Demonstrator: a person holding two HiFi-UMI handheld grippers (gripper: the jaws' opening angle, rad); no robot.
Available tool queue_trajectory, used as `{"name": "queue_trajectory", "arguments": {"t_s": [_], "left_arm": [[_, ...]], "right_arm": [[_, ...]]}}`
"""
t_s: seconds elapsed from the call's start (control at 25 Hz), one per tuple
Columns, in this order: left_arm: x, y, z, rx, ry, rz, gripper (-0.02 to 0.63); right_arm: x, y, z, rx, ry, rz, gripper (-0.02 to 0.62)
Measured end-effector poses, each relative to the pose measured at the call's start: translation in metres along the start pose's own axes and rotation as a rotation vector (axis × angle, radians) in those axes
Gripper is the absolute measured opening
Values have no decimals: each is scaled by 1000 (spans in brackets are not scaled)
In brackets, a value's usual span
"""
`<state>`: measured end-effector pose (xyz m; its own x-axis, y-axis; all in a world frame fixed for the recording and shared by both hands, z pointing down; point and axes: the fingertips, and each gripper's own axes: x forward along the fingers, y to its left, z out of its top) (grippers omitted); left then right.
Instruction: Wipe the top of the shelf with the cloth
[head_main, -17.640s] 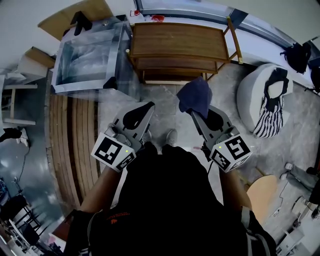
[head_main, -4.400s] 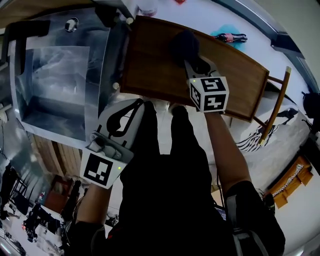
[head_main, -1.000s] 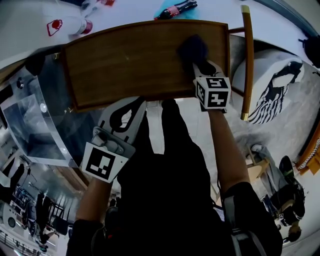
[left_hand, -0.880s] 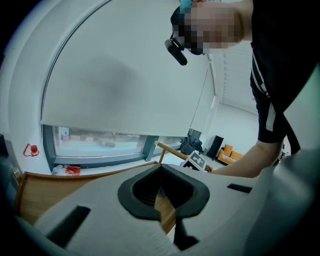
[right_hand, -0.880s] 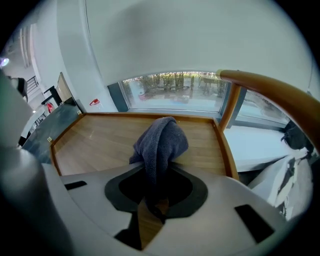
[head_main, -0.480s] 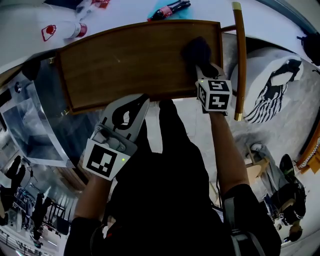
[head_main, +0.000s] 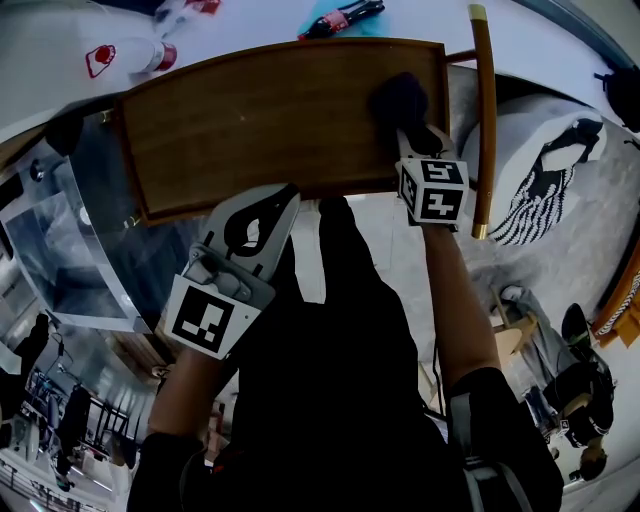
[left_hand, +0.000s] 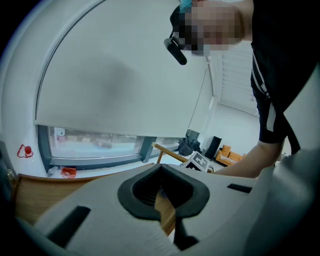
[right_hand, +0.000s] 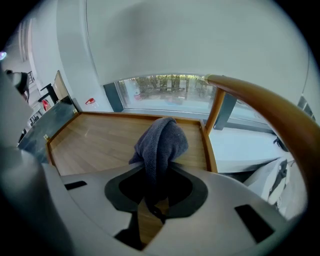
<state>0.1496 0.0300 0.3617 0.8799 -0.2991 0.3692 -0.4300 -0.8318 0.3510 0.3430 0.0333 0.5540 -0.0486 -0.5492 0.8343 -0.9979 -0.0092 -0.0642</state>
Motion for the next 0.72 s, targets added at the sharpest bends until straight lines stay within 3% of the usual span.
{"name": "queue_trajectory", "arguments": {"t_s": [0.32, 0.72], "left_arm": [[-47, 25, 3, -17, -36, 64, 18], [-145, 81, -9, -62, -89, 195, 18]], "right_arm": [[-3, 71, 34, -75, -38, 86, 77], [10, 235, 55, -223, -36, 285, 77]]}}
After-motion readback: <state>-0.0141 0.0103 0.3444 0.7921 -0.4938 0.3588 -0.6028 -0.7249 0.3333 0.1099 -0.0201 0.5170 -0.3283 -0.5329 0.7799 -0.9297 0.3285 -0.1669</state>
